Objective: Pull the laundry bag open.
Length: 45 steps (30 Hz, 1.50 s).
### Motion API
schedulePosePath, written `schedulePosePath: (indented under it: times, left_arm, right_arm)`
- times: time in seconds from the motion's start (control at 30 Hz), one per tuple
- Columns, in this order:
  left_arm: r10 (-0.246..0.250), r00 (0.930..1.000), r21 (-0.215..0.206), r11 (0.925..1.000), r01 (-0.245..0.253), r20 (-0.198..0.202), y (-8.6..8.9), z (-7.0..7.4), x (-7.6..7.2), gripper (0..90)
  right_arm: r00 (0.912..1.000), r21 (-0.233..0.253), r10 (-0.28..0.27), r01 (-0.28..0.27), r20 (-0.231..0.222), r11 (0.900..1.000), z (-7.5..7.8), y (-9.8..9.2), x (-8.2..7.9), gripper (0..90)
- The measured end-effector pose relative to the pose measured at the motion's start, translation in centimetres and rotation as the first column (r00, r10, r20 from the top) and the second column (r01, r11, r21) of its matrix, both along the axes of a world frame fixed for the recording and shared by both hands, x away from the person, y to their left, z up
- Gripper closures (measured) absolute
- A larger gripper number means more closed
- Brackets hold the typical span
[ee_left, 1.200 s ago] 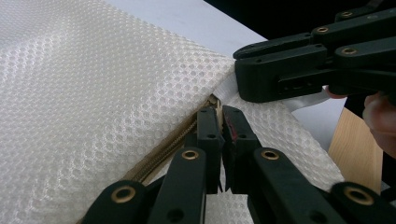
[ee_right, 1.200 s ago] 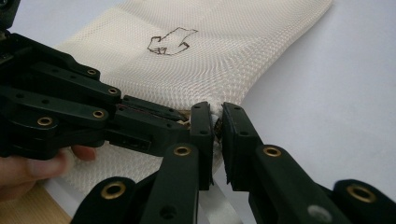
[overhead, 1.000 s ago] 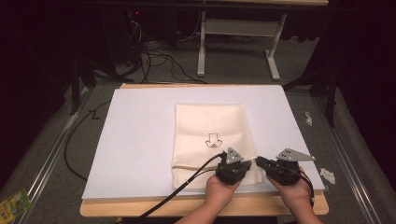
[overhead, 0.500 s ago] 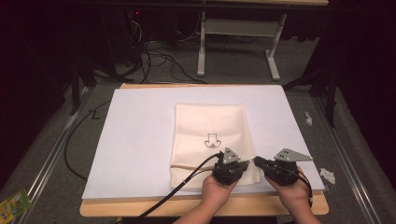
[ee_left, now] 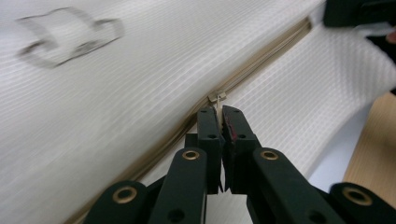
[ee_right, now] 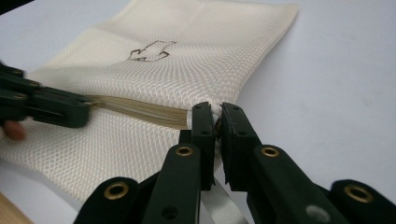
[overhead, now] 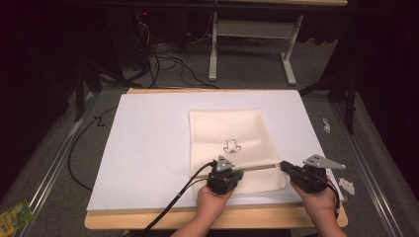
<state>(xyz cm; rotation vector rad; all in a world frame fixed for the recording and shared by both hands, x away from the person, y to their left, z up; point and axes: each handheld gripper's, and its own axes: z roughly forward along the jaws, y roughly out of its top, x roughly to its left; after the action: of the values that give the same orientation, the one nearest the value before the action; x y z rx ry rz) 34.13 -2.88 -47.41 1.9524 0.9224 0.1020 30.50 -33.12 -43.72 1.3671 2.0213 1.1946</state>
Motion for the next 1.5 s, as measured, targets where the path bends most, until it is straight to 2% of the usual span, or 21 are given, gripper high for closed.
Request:
schedulePosePath:
  times: [0.27,0.37,0.4,0.53,0.57,0.67,0.73,0.8,0.83,0.9,0.93,0.97,1.0,1.03,1.07,1.1,1.2,1.3,1.37,1.43,1.5]
  left_arm:
    - [0.091,0.9959,0.072,0.9933,-0.091,0.001,6.8,0.6,0.0,87.3]
    - [0.111,0.9939,0.113,0.9875,-0.11,-0.002,9.5,0.9,0.1,87.3]
    - [0.128,0.9916,0.145,0.981,-0.129,0.02,11.1,1.0,0.0,87.4]
    - [0.132,0.9906,0.153,0.9787,-0.136,0.037,12.2,0.7,-0.3,87.3]
    - [0.138,0.9895,0.154,0.9777,-0.143,0.042,12.2,0.5,-0.4,87.3]
    - [0.142,0.9899,0.136,0.9805,-0.142,0.01,12.3,-0.1,-0.3,86.9]
    - [0.132,0.9905,0.163,0.9772,-0.136,0.039,12.0,-0.1,-0.4,86.3]
    - [0.127,0.9902,0.169,0.9763,-0.135,0.058,11.9,-0.1,-0.6,85.7]
    - [0.125,0.9906,0.16,0.9782,-0.132,0.056,11.9,0.0,-0.6,83.5]
    - [0.123,0.9906,0.129,0.9831,-0.13,0.06,12.3,0.3,-0.5,71.5]
    - [0.117,0.9898,0.134,0.9828,-0.127,0.081,12.5,0.6,-0.4,67.6]
    - [0.111,0.9865,0.149,0.9804,-0.129,0.121,12.8,0.9,-0.4,64.0]
    - [0.101,0.9798,0.164,0.9779,-0.13,0.172,13.4,1.4,-0.3,59.8]
    - [0.1,0.9745,0.176,0.9748,-0.137,0.201,13.9,1.7,-0.2,53.0]
    - [0.102,0.9694,0.187,0.9715,-0.145,0.223,14.7,2.0,-0.1,41.0]
    - [0.107,0.9646,0.193,0.9688,-0.155,0.241,15.3,2.2,0.1,41.0]
    - [0.14,0.9462,0.229,0.9502,-0.211,0.292,18.9,3.0,0.4,26.3]
    - [0.208,0.9317,0.227,0.9327,-0.281,0.298,22.5,3.2,0.5,15.1]
    - [0.278,0.9208,0.19,0.9228,-0.335,0.274,24.7,3.0,0.4,13.2]
    - [0.319,0.9196,0.16,0.9196,-0.359,0.229,25.8,2.8,0.6,8.9]
    - [0.32,0.9201,0.155,0.9208,-0.358,0.226,25.7,2.8,0.6,6.4]
  right_arm:
    - [0.9994,0.005,-0.033,0.033,-0.006,0.999,-0.2,-0.9,0.4,85.9]
    - [0.9989,-0.003,-0.046,0.046,-0.009,0.999,-0.4,-1.1,0.5,85.9]
    - [0.9984,0.005,-0.055,0.055,-0.016,0.998,-0.5,-1.5,0.6,85.9]
    - [0.9989,0.022,-0.039,0.039,-0.028,0.999,-0.6,-1.7,0.7,85.8]
    - [0.999,0.011,-0.036,0.036,-0.026,0.999,-0.7,-1.4,0.8,85.8]
    - [0.9989,-0.013,-0.039,0.039,-0.025,0.999,-0.7,-0.9,0.7,85.6]
    - [0.9987,-0.01,-0.036,0.036,-0.036,0.999,-0.9,-1.1,0.6,85.2]
    - [0.9988,-0.012,-0.032,0.031,-0.038,0.999,-1.0,-1.1,0.6,85.0]
    - [0.9989,-0.014,-0.03,0.029,-0.037,0.999,-1.1,-1.2,0.6,84.4]
    - [0.9992,-0.011,-0.019,0.018,-0.036,1.0,-1.1,-1.4,0.6,80.6]
    - [0.9994,-0.003,-0.019,0.019,-0.03,1.0,-1.1,-1.4,0.5,76.9]
    - [0.9997,-0.001,-0.018,0.018,-0.017,1.0,-1.0,-1.6,0.5,71.0]
    - [0.9997,0.005,-0.023,0.023,-0.009,1.0,-0.9,-1.8,0.4,65.6]
    - [0.9995,0.015,-0.03,0.03,0.003,0.999,-0.7,-2.2,0.4,59.2]
    - [0.9982,0.021,-0.058,0.057,0.015,0.998,-0.6,-2.9,0.4,46.4]
    - [0.9982,0.021,-0.058,0.057,0.015,0.998,-0.6,-2.9,0.4,46.4]
    - [0.9919,-0.015,-0.116,0.117,0.052,0.993,-0.6,-4.5,0.4,30.5]
    - [0.9799,-0.035,-0.188,0.191,0.066,0.981,-0.4,-6.0,0.1,20.1]
    - [0.9726,-0.035,-0.221,0.224,0.072,0.974,-0.3,-6.6,0.0,16.6]
    - [0.9706,-0.026,-0.228,0.231,0.077,0.973,-0.3,-6.7,-0.1,16.2]
    - [0.9733,-0.038,-0.215,0.219,0.08,0.975,-0.3,-6.4,0.1,16.2]
